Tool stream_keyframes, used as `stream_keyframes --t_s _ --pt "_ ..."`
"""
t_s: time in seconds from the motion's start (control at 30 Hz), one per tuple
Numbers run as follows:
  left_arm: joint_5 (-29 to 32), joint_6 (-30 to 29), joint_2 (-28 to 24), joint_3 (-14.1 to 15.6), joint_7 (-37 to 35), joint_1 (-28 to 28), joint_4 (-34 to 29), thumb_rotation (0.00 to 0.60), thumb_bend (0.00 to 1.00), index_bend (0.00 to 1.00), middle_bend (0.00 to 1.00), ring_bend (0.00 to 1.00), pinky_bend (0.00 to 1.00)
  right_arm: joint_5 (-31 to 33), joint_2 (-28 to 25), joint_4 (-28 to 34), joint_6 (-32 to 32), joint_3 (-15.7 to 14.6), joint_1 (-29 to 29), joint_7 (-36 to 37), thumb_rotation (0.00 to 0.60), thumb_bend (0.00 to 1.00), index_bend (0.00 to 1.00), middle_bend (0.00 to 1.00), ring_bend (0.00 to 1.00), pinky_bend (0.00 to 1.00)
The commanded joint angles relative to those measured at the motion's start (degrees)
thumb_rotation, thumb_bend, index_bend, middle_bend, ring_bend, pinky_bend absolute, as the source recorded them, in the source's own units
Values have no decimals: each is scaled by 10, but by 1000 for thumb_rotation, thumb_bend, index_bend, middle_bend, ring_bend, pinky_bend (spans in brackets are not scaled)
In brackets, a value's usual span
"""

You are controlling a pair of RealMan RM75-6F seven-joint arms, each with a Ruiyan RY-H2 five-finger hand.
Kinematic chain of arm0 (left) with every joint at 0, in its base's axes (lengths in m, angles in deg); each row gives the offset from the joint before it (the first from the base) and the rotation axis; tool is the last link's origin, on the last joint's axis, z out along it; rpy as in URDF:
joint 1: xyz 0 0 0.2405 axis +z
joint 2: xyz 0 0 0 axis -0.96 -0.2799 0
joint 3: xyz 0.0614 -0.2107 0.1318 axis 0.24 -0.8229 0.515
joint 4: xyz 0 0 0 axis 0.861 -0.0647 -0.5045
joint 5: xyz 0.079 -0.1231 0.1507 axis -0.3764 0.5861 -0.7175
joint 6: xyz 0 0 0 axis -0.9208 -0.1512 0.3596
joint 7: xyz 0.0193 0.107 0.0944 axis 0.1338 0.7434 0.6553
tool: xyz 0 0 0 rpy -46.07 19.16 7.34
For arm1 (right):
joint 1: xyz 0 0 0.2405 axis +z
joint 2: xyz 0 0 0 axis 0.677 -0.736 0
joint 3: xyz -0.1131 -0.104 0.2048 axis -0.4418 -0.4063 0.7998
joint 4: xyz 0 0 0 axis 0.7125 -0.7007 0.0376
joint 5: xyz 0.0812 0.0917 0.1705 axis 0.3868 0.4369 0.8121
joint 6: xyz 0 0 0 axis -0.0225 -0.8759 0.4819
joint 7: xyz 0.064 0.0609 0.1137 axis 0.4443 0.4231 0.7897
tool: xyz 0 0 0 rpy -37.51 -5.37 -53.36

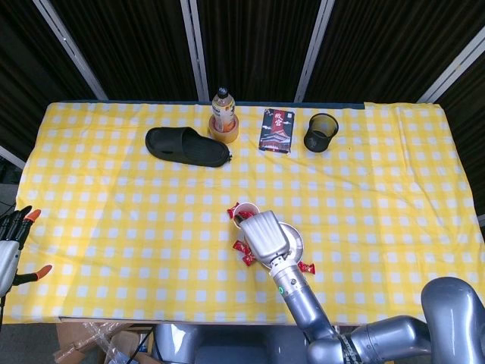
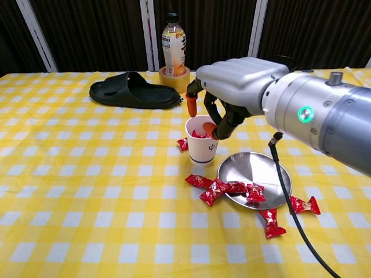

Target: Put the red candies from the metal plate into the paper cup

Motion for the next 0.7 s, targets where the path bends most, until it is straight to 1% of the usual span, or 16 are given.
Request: stream_keyframes --t_s 0.03,0.07,0.2,0.3,0.47,0.7 --pt "0 -1 0 0 0 1 0 600 47 3 0 0 0 -27 -18 42 -6 -42 -21 -1 600 442 377 786 866 946" --pt "0 -2 0 0 1 1 0 600 47 3 0 0 0 -32 -19 48 -8 -53 -26 -2 600 427 377 799 878 955" --pt "0 -8 2 -2 1 3 0 600 48 3 0 0 0 -31 -13 45 -9 -82 -41 -8 600 384 343 831 908 972" --pt "-1 -11 3 -2 2 4 1 600 48 3 0 0 0 -29 -2 31 -7 -92 -49 -6 600 366 326 840 917 975" --pt "-1 -13 4 -2 3 5 1 600 48 3 0 0 0 -23 24 -1 2 -98 -60 0 600 343 289 848 922 978" --pt "1 -13 4 -4 3 6 3 600 47 3 0 0 0 -27 60 -42 13 -92 -67 7 600 337 287 855 922 978"
